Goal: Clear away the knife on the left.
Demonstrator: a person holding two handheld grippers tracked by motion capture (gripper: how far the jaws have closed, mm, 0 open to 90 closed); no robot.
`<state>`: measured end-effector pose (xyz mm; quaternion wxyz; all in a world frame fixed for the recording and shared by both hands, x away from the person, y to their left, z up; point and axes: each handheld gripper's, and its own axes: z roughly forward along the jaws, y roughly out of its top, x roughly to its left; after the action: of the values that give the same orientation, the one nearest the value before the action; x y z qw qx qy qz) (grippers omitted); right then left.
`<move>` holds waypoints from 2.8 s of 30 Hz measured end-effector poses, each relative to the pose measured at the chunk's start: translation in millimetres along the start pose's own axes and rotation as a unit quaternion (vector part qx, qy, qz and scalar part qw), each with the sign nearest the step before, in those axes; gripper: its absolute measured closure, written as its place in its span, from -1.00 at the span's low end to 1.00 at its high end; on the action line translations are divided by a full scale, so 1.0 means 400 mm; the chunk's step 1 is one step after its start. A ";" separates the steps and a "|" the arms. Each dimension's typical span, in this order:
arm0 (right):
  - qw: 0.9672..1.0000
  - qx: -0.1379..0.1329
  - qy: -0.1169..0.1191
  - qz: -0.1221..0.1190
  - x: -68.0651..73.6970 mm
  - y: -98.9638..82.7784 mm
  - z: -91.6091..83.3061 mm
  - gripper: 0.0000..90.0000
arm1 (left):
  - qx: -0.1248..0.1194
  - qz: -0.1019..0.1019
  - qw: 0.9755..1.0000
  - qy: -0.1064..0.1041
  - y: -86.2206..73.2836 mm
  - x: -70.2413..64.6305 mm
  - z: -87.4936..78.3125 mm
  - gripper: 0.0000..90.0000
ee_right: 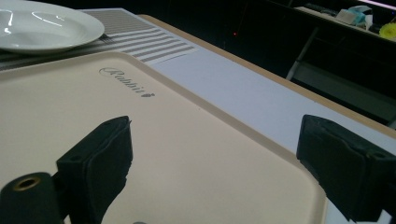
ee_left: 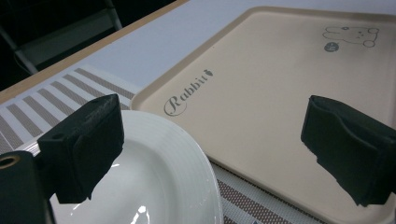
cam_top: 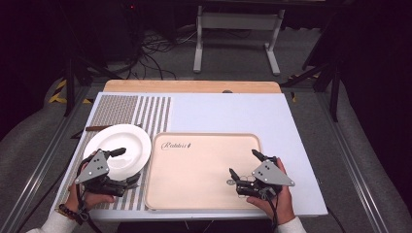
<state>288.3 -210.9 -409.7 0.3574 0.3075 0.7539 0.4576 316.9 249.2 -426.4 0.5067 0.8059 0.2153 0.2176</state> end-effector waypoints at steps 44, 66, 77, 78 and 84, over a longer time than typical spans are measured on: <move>0.999 0.019 0.026 -0.028 -0.001 0.019 0.074 -0.68 | 0.185 -0.062 0.980 0.048 -0.197 0.143 -0.218 -0.76; 0.999 0.027 0.025 -0.026 -0.006 0.010 0.075 -0.66 | 0.217 -0.029 0.973 -0.076 -0.195 0.110 -0.164 0.25; 0.998 0.033 0.043 -0.034 0.000 0.007 0.079 -0.66 | 0.211 -0.012 0.973 -0.097 -0.191 0.106 -0.158 0.70; 0.998 0.033 0.044 -0.035 0.001 0.007 0.079 -0.66 | 0.211 -0.012 0.973 -0.097 -0.191 0.106 -0.158 0.71; 0.998 0.035 0.047 -0.037 0.002 0.007 0.079 -0.66 | 0.212 0.006 0.970 -0.114 -0.187 0.088 -0.160 0.72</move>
<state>314.2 -194.1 -417.5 0.3277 0.2695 0.7962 0.4314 299.8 345.0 -464.6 0.3438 0.9158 0.1930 0.0764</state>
